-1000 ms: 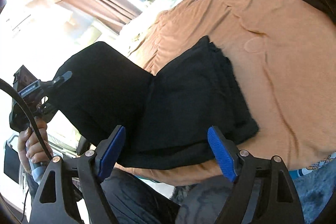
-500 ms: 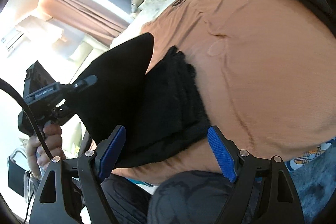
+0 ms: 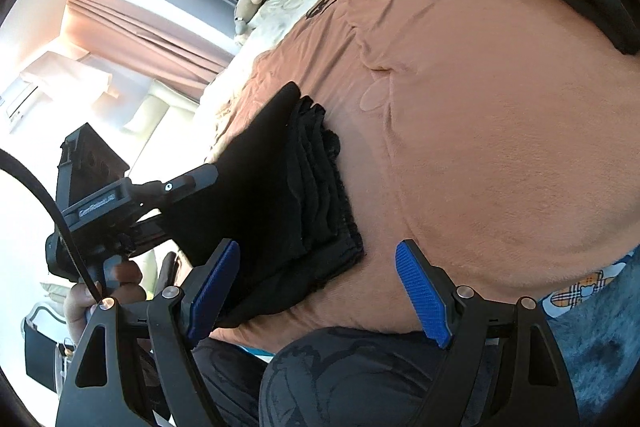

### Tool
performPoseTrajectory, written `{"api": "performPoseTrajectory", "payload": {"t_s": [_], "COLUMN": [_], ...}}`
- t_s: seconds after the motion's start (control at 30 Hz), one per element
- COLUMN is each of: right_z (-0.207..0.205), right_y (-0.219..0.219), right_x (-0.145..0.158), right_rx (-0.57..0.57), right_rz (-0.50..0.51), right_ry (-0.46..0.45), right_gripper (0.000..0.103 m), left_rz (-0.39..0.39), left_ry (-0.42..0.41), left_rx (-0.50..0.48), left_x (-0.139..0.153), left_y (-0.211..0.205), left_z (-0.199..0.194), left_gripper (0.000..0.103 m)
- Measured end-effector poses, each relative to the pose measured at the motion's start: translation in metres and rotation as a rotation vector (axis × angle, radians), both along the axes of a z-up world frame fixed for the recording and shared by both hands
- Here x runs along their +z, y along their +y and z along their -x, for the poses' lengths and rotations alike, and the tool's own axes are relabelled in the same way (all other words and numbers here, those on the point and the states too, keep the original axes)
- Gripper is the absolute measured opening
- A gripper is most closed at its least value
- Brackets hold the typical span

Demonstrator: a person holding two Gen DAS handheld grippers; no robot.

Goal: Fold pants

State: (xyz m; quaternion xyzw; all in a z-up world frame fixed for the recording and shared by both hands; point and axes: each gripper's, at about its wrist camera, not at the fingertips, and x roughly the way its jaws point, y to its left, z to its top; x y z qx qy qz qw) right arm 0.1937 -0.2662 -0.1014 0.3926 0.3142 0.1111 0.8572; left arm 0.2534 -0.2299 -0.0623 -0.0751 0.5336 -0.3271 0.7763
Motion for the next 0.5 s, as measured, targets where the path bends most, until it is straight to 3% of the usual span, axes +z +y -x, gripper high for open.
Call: {"api": "performPoseTrajectory", "payload": {"t_s": [0.1, 0.33, 0.5], "right_z": [-0.002, -0.019, -0.043], "right_y": [0.003, 0.015, 0.025], "right_x": [0.002, -0.002, -0.001], "right_rx": [0.011, 0.050, 0.090], "right_rz": [-0.001, -0.007, 0.020], "right_ry": [-0.010, 0.001, 0.021], "right_gripper": [0.080, 0.080, 0.080], "left_rz": [0.002, -0.011, -0.016], "left_ry": [-0.022, -0.055, -0.034], "left_rx": [0.009, 0.107, 0.182], "left_x": [0.008, 0.025, 0.021], "left_y": [0.013, 0.078, 0.126], "left_z": [0.001, -0.009, -0.016], "left_gripper": [0.066, 0.067, 0.067]}}
